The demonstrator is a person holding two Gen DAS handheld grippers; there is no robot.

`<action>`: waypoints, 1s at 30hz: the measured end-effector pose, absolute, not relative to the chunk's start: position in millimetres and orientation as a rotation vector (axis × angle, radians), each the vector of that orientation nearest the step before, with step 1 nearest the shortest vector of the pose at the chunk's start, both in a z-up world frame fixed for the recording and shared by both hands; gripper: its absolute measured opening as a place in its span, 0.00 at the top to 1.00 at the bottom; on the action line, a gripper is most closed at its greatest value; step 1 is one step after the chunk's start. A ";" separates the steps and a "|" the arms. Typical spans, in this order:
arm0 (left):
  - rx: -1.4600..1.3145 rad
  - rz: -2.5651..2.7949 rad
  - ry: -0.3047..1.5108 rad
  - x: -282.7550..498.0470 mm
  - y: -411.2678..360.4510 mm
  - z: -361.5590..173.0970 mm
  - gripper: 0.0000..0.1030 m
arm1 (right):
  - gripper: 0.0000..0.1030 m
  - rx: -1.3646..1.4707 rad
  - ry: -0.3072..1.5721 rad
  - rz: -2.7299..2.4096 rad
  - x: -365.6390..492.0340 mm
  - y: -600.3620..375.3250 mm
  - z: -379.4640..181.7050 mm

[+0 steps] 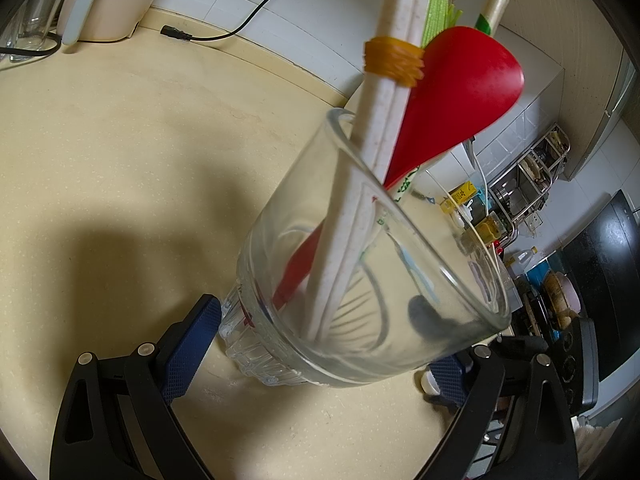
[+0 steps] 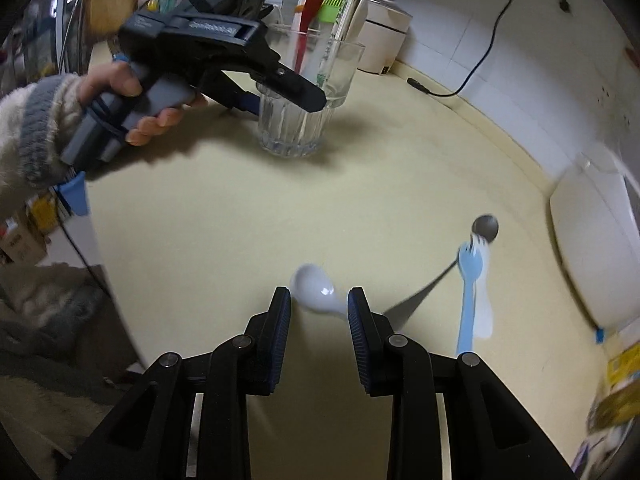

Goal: Organize utensils
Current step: 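Move the right tool back over the white spoon on the counter, then position the right tool fingers around the white spoon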

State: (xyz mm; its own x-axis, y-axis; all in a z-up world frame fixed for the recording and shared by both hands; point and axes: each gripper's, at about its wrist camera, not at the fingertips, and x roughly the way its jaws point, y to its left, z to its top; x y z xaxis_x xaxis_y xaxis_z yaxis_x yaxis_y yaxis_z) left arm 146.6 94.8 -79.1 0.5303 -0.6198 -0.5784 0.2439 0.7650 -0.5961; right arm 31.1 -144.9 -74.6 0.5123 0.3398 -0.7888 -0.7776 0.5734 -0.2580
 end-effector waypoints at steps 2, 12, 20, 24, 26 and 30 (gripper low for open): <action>-0.482 -0.540 0.869 146.6 94.8 -79.1 0.07 | 0.71 -0.646 0.760 0.727 41.6 -143.5 -76.4; -0.482 -0.540 0.869 146.7 94.8 -79.0 0.07 | 0.78 -0.486 0.798 0.755 67.3 -149.7 -80.3; -0.482 -0.540 0.869 146.6 94.5 -79.4 0.07 | 0.78 -0.395 0.773 0.708 63.1 -152.9 -79.8; -0.482 -0.540 0.869 146.6 94.5 -79.4 0.07 | 0.78 -0.220 0.736 0.708 64.4 -166.5 -65.7; -0.482 -0.540 0.869 146.7 94.6 -79.3 0.07 | 0.78 -0.141 0.719 0.710 68.3 -172.3 -57.8; -0.482 -0.540 0.869 146.7 94.7 -79.2 0.07 | 0.78 -0.002 0.691 0.716 79.6 -182.3 -43.5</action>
State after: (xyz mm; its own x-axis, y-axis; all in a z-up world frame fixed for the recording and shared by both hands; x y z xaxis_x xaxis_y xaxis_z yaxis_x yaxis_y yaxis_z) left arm 146.7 94.7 -79.2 0.5305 -0.6198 -0.5784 0.2440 0.7650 -0.5960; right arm 79.6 -182.3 -43.5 0.5442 0.6032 -0.5831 -0.6044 0.7639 0.2262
